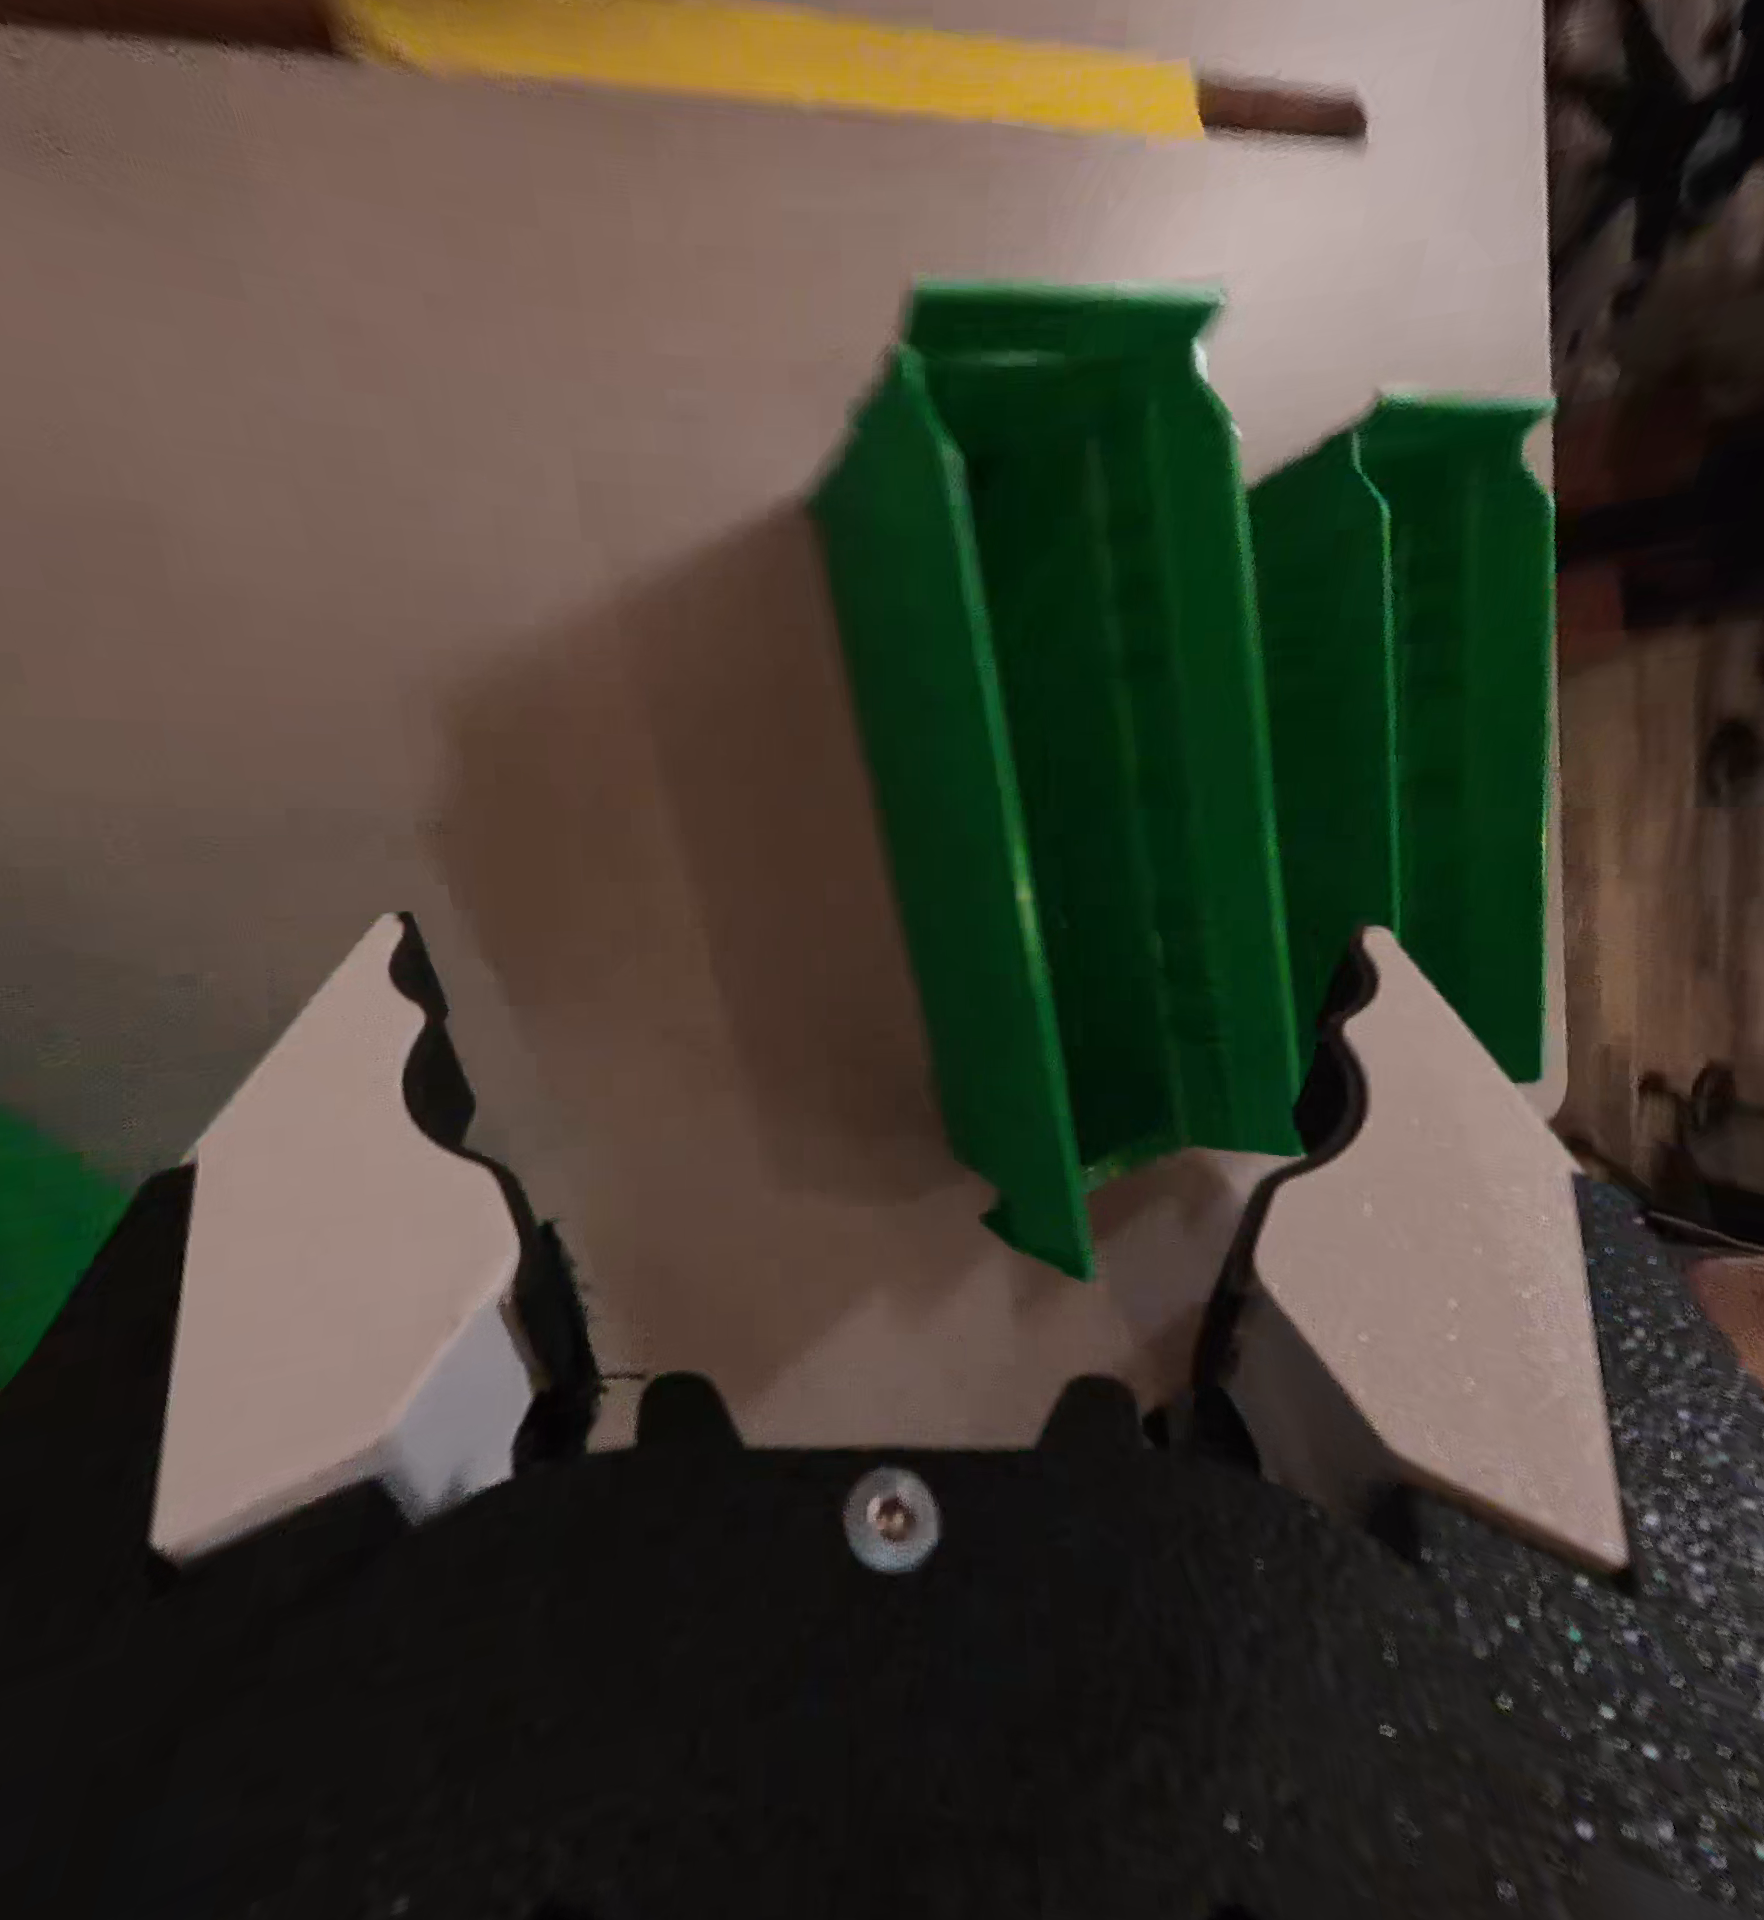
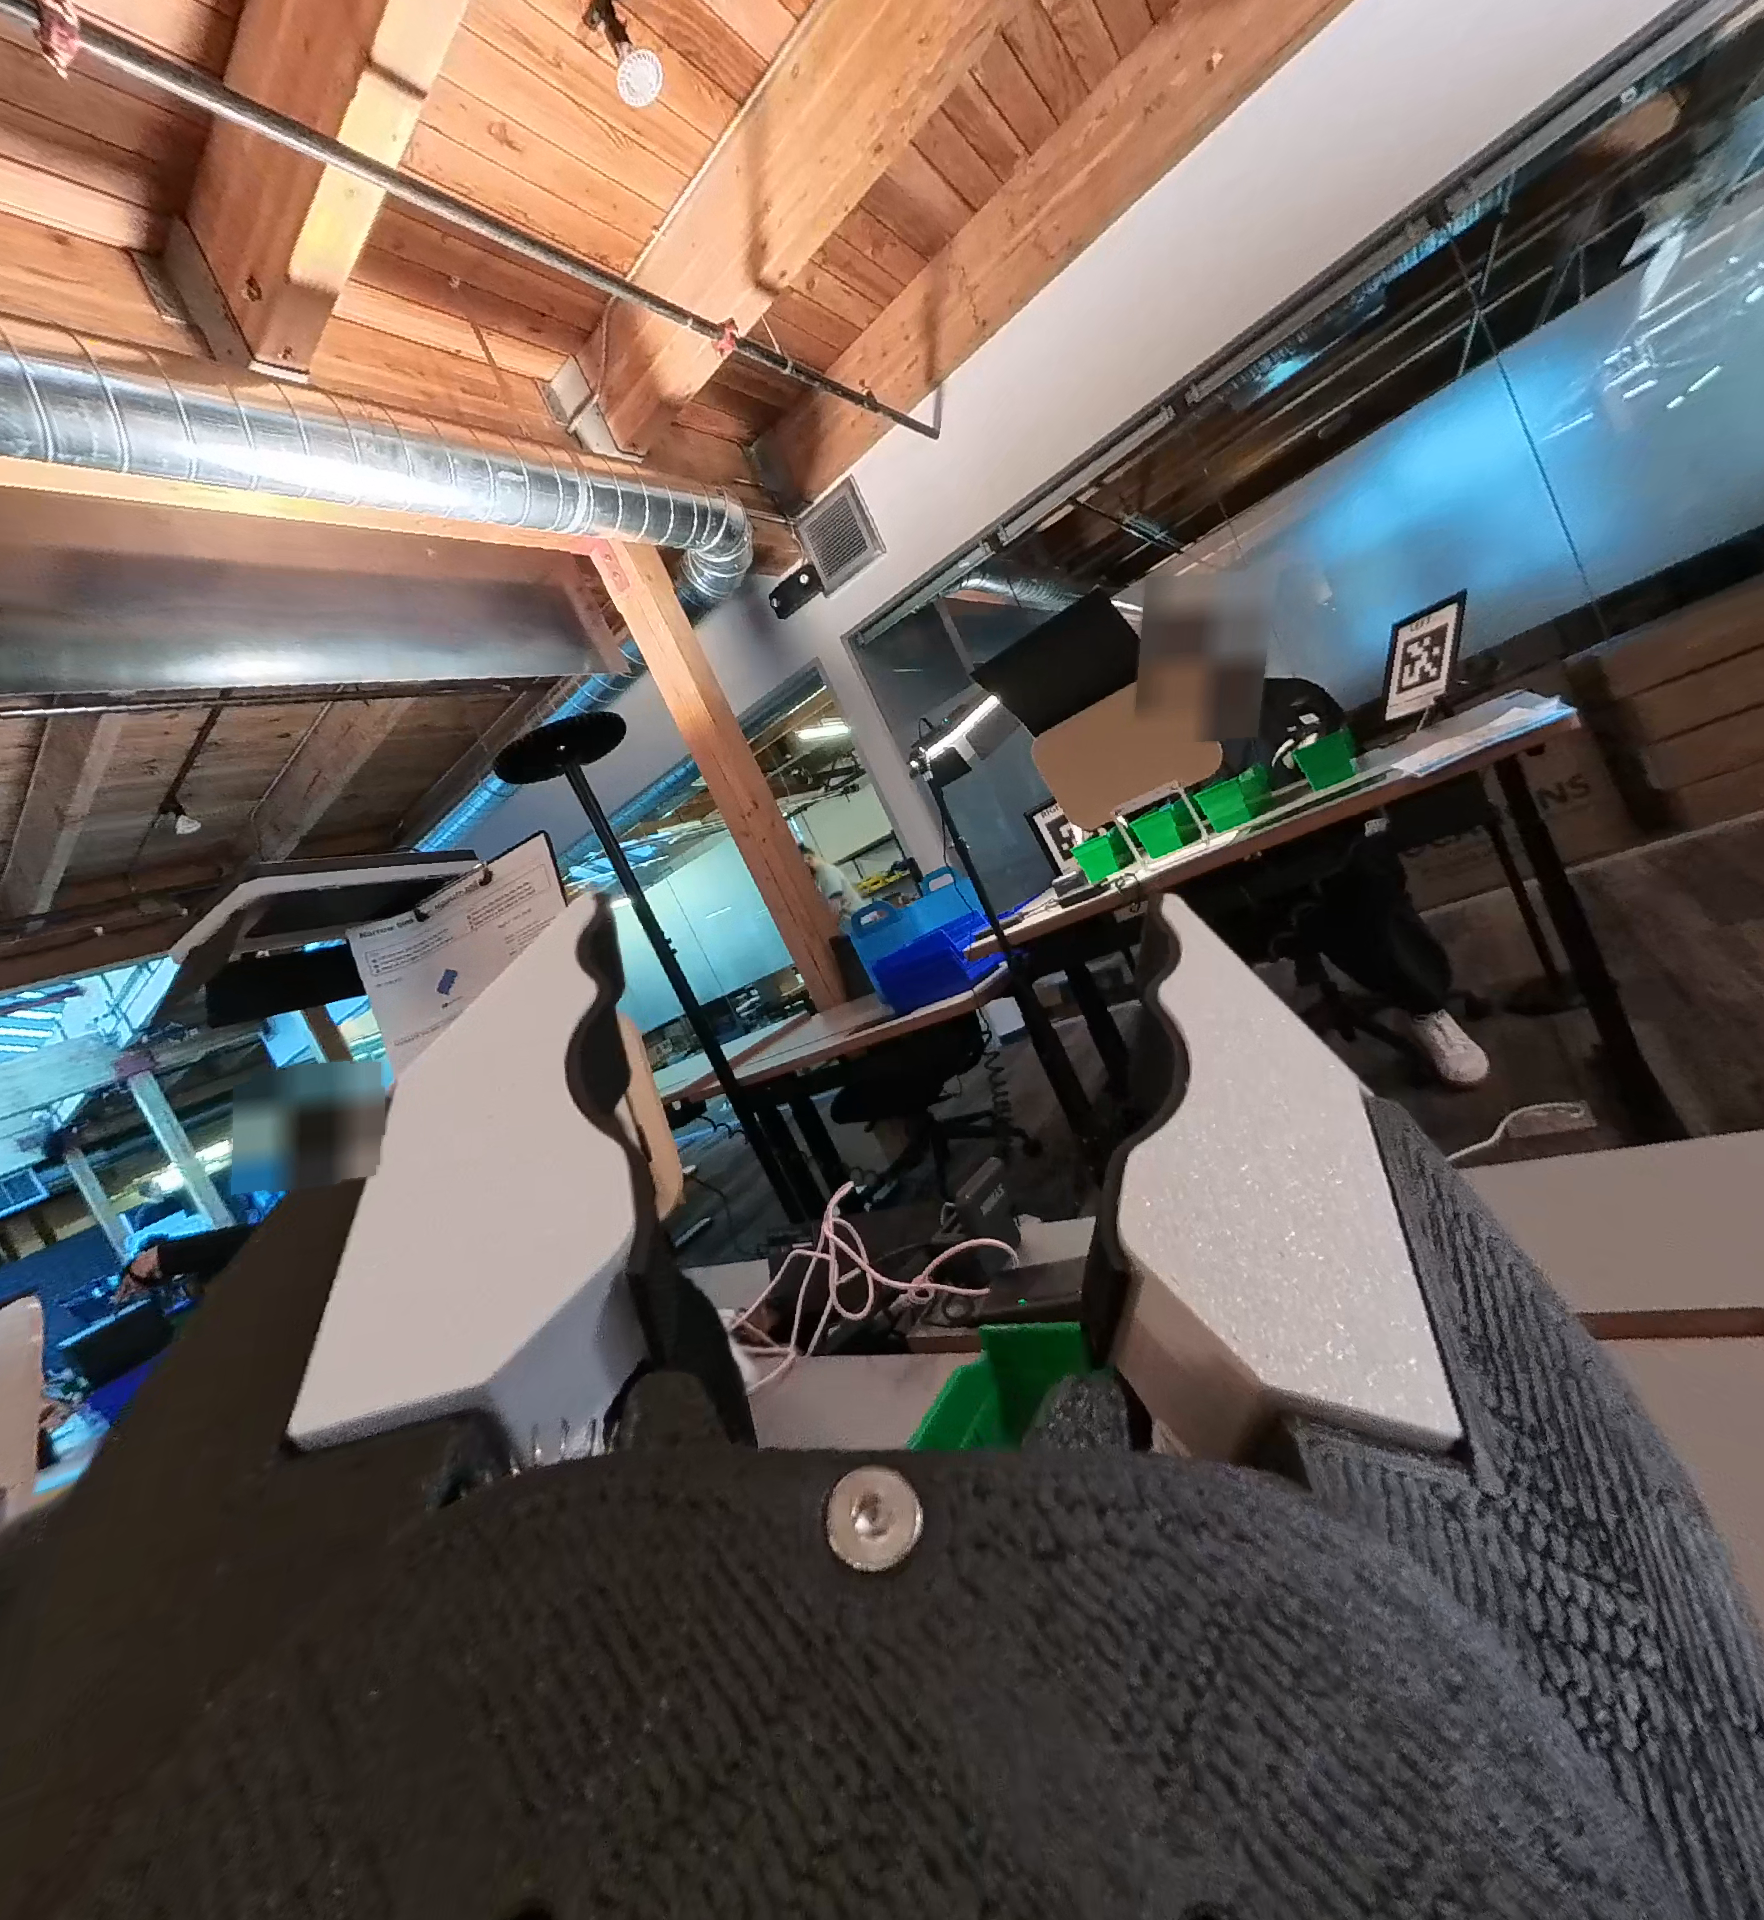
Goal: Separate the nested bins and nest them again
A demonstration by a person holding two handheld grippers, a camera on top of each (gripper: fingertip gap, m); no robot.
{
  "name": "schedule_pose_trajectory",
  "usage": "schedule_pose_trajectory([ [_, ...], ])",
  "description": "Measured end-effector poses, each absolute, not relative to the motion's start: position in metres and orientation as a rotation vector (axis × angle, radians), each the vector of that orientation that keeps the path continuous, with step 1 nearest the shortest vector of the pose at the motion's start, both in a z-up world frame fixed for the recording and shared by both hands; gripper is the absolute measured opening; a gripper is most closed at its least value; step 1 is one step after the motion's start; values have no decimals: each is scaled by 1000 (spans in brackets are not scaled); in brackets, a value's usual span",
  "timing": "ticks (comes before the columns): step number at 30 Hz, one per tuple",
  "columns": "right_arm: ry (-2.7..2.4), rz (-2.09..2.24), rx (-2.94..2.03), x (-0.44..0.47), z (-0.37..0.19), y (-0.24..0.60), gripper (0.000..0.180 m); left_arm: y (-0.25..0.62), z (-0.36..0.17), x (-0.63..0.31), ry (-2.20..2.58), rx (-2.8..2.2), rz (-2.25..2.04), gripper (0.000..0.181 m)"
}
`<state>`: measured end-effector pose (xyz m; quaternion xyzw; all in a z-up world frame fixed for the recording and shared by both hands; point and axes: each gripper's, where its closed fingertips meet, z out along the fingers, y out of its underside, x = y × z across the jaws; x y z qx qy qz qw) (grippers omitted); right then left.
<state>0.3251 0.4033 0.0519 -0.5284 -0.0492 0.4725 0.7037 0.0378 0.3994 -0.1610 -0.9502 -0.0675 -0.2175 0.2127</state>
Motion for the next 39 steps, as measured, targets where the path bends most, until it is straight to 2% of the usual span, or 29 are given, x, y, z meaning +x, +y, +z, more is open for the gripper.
schedule_pose_trajectory([
  [5, -100, 1069, -1166, 333, 52, 402, 99, 418, -202, 127, -68, -2761, -491, 160],
  [8, -112, 1076, -1177, 333, 52, 400, 99, 423, -222, 125, 3, -2834, -120, 159],
  [16, -113, 1107, -1165, 334, 52, 399, 98, 414, -264, 149, -168, -2956, -252, 159],
  [17, -108, 1109, -1164, 335, 52, 400, 98, 414, -264, 153, -164, -2950, -300, 153],
  [18, -105, 1110, -1165, 335, 52, 401, 98, 415, -261, 160, -159, -2936, -382, 131],
  [19, -104, 1111, -1171, 335, 50, 403, 99, 415, -259, 160, -136, -2941, -401, 122],
  [22, -106, 1111, -1193, 334, 47, 406, 99, 408, -257, 150, -17, -2987, -380, 114],
  [26, -110, 1090, -1186, 338, 49, 403, 98, 401, -234, 105, 40, -2945, -266, 110],
  [30, -100, 1062, -1188, 343, 49, 403, 98, 388, -164, 53, -134, -2848, -408, 110],
  [34, -77, 1051, -1192, 347, 46, 406, 98, 363, -100, -35, -336, -2762, -289, 111],
  [39, -62, 1054, -1207, 346, 42, 412, 98, 317, -77, -118, -621, -2694, -305, 112],
])
